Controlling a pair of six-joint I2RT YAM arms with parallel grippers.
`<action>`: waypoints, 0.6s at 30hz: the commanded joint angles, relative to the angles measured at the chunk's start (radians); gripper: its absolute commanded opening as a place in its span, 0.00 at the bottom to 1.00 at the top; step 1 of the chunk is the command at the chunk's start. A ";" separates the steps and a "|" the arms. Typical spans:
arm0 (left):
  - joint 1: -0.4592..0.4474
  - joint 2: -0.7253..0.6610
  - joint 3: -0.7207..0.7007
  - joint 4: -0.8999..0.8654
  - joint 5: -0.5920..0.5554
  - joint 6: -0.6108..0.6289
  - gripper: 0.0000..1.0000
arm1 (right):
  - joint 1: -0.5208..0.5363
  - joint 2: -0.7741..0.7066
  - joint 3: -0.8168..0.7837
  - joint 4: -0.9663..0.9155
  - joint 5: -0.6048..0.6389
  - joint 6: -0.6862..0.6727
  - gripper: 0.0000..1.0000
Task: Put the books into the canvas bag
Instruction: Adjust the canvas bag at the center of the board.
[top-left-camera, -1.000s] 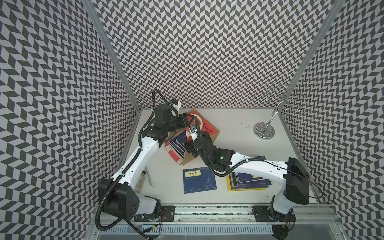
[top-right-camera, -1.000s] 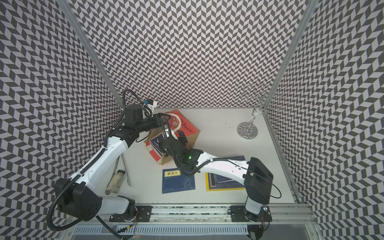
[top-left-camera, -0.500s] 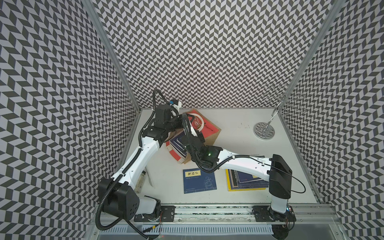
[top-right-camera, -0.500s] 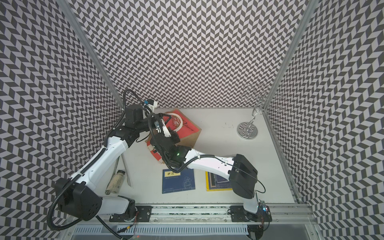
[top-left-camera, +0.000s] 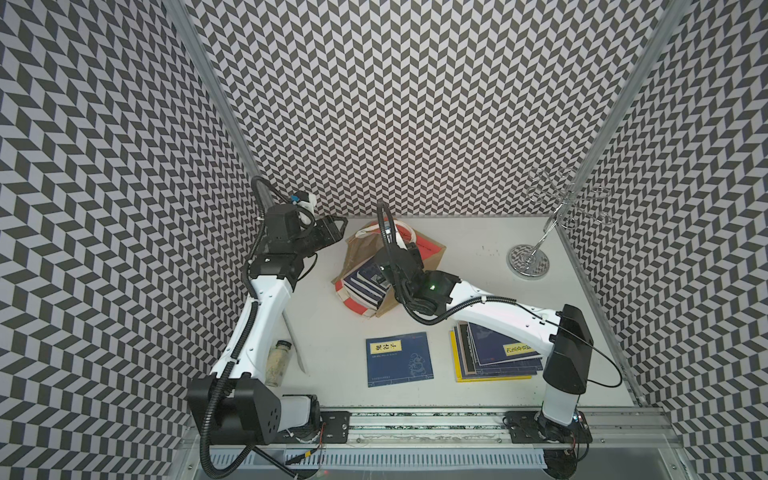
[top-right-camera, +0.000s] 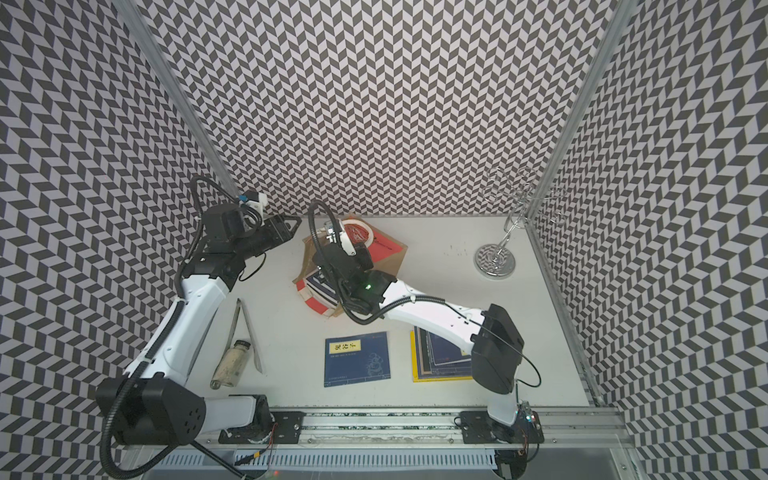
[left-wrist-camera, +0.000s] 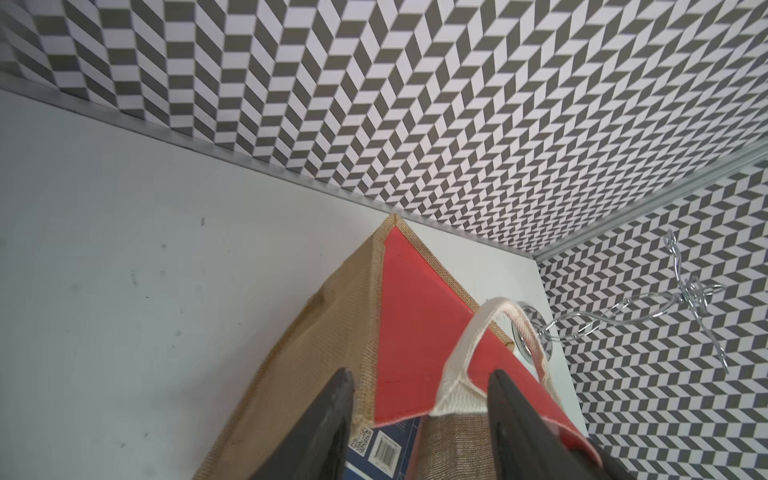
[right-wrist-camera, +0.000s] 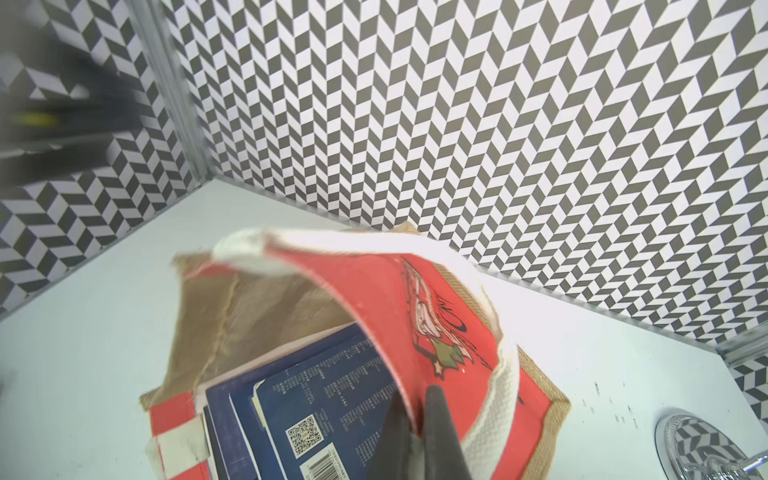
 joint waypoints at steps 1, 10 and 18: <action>-0.008 -0.049 -0.024 0.000 0.044 0.013 0.52 | -0.044 -0.077 0.079 -0.004 -0.019 0.066 0.00; 0.015 -0.218 -0.365 -0.001 0.076 0.008 0.52 | -0.125 -0.139 0.093 -0.056 -0.089 0.177 0.00; -0.050 -0.361 -0.690 0.097 0.088 -0.075 0.52 | -0.217 -0.140 0.061 -0.072 -0.173 0.244 0.00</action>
